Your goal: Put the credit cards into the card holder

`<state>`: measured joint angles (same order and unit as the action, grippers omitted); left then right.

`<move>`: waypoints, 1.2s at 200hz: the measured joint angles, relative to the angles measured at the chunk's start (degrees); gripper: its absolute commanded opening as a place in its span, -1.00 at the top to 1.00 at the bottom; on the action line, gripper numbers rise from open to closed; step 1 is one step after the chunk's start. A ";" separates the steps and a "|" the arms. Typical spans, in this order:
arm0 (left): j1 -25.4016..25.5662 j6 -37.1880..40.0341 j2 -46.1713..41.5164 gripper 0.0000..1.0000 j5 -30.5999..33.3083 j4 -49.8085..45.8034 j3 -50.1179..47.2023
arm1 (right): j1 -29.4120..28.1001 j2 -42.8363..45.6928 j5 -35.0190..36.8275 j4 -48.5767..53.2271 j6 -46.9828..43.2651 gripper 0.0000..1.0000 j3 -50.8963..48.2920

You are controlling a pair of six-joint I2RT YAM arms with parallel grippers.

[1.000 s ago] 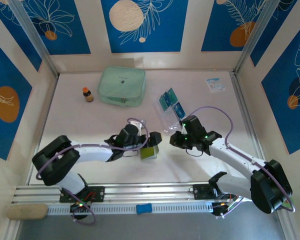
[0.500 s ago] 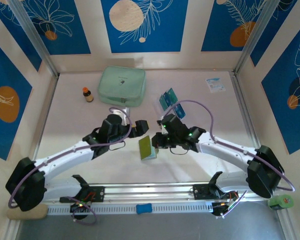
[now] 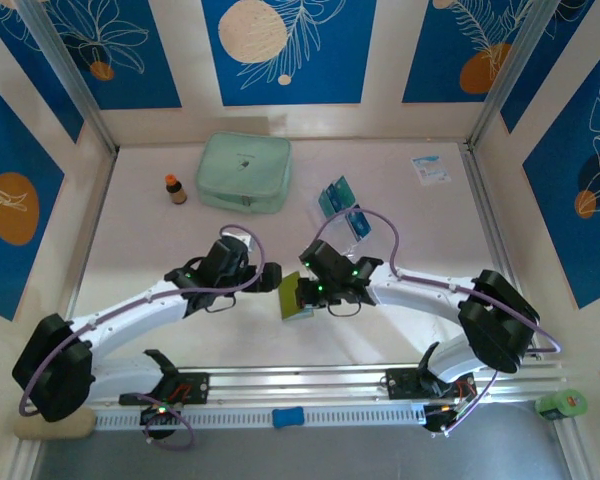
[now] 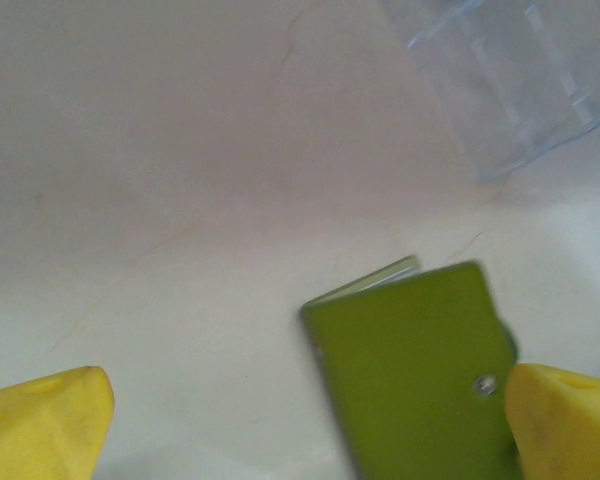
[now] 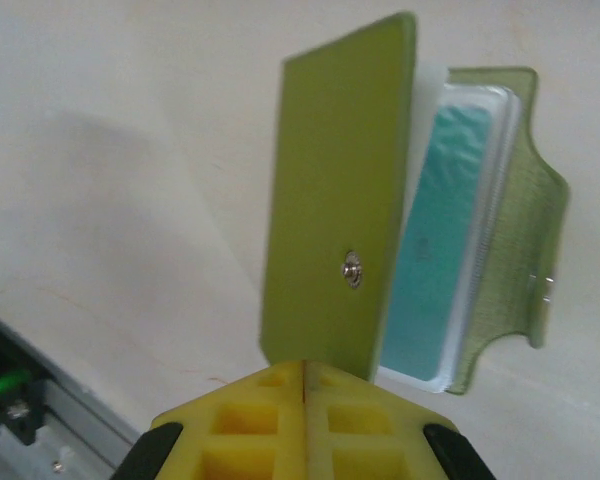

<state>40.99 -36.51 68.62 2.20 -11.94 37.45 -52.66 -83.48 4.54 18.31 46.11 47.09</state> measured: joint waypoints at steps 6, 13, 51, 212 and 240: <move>0.00 0.52 0.70 -1.00 -0.02 -0.37 0.00 | 0.13 -0.20 0.15 -0.22 0.02 1.00 -0.72; 0.00 1.07 1.57 -1.00 -0.13 -0.81 0.07 | 0.28 -0.46 0.26 -0.55 0.22 1.00 -1.64; 0.07 2.80 6.16 -1.00 -1.27 -1.90 1.11 | 1.05 -1.68 0.63 -1.99 1.07 1.00 -5.22; 6.01 4.09 17.40 -1.00 -1.77 1.25 3.76 | 1.05 -1.77 0.61 -4.44 3.04 1.00 -6.73; 6.47 4.35 18.21 -1.00 -0.74 1.75 3.76 | 1.20 -1.66 0.61 -4.37 3.02 1.00 -6.73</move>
<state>47.46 -32.16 86.83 1.45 -10.20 41.21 -51.46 -85.14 5.15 13.93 49.12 40.36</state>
